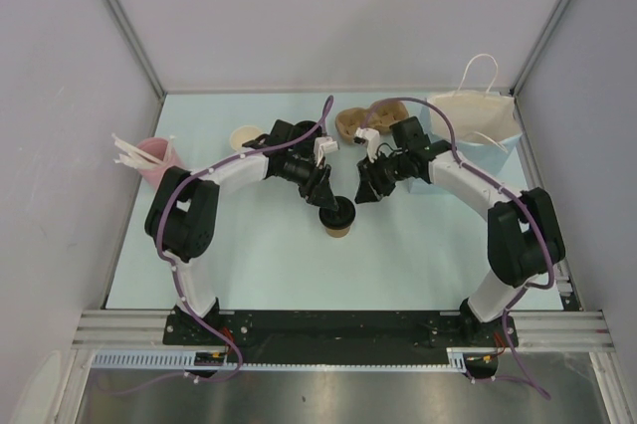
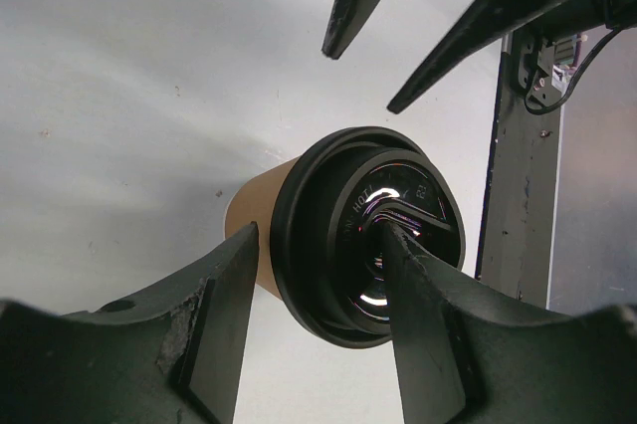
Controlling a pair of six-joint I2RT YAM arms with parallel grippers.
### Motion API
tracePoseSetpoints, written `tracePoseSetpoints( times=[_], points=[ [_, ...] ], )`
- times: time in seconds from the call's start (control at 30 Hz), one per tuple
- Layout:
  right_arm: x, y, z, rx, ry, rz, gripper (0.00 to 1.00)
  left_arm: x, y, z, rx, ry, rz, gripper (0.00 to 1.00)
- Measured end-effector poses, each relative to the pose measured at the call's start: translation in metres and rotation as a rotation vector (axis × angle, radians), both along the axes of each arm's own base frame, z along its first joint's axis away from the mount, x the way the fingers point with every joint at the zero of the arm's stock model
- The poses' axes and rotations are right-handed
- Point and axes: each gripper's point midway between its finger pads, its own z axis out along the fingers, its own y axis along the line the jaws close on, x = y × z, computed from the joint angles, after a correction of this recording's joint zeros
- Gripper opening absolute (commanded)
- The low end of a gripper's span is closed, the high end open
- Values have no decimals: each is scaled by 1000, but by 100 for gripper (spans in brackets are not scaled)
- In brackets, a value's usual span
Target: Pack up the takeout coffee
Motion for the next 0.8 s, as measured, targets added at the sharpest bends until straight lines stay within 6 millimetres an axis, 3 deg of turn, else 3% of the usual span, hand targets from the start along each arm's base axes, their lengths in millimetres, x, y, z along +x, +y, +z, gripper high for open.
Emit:
tracePoseSetpoints(
  times=[0.8],
  points=[
    [-5,11,-14,54,125,-1,36,0,0,1,-2,-7,1,55]
  ],
)
